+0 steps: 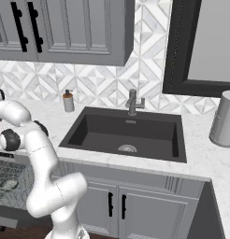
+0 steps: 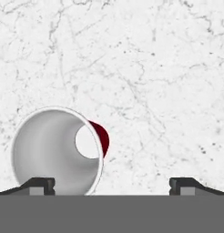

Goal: Pick up the cup and bowl from the counter, place them in the dishwasher, and close the dishwasher door.

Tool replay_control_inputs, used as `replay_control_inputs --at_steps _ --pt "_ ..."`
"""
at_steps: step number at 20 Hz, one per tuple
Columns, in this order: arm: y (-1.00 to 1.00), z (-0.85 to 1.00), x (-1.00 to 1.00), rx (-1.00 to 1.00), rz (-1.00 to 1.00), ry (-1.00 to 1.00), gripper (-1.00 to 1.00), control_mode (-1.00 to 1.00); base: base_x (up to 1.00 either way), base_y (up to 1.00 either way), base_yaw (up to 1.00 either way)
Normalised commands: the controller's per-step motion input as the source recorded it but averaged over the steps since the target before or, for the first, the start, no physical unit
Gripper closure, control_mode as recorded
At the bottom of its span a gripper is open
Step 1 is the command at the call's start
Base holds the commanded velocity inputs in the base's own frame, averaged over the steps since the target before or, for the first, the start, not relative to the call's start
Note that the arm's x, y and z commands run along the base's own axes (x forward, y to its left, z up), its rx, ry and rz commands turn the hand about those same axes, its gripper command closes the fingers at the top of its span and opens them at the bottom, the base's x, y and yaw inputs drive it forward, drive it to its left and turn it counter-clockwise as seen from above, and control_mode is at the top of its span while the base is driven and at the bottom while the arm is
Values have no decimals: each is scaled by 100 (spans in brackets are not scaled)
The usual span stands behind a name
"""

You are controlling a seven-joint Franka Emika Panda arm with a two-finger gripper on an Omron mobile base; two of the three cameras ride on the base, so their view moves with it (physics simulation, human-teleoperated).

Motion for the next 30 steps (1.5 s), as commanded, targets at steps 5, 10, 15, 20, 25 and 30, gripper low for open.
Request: replay_control_inputs --at_steps 5,10,15,20,25,30 --pt "39 0 16 0 0 0 -100 -100 0 0 0" --pt "37 -2 14 0 0 0 -100 -100 0 0 0" --pt "3 0 18 0 0 0 -100 -100 0 0 0" --pt "0 -14 0 0 -7 1 100 -100 0 0 0" --pt "0 -5 -1 0 -9 1 100 -100 0 0 0" --pt "0 4 -3 -10 -12 4 100 -100 0 0 0"
